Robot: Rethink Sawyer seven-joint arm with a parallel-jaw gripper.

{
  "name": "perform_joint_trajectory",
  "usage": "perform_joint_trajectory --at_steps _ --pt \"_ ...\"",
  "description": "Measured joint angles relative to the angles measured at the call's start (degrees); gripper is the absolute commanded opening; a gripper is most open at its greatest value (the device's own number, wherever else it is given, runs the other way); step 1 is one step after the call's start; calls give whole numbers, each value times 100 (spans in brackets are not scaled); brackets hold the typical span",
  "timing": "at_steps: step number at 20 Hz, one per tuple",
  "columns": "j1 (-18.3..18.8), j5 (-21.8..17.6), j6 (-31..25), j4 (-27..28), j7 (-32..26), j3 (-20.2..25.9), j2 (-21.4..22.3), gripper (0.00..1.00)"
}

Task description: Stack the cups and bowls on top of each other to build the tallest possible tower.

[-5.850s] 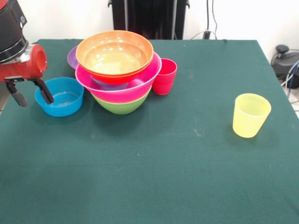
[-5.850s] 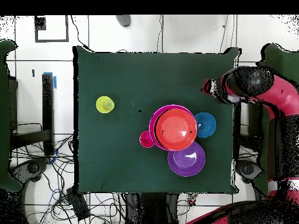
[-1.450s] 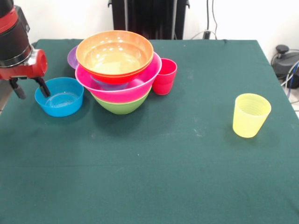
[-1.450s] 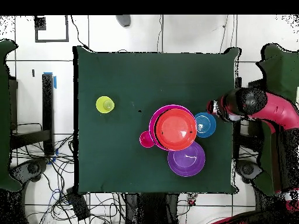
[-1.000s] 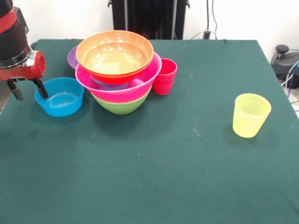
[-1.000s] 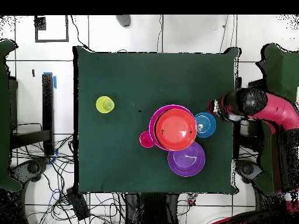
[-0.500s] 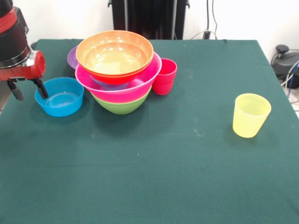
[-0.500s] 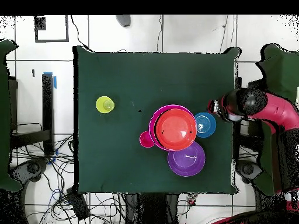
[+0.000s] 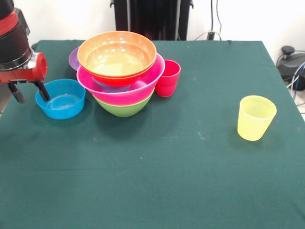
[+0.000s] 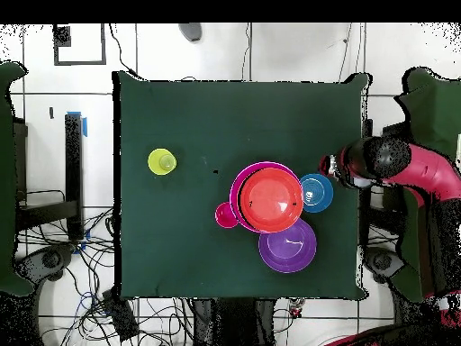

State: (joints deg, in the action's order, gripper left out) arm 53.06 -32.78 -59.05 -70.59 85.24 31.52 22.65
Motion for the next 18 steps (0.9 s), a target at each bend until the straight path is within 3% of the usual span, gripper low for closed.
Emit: perform_joint_trajectory --at_steps 18 --pt "-29 -103 260 1 0 -27 -254 100"
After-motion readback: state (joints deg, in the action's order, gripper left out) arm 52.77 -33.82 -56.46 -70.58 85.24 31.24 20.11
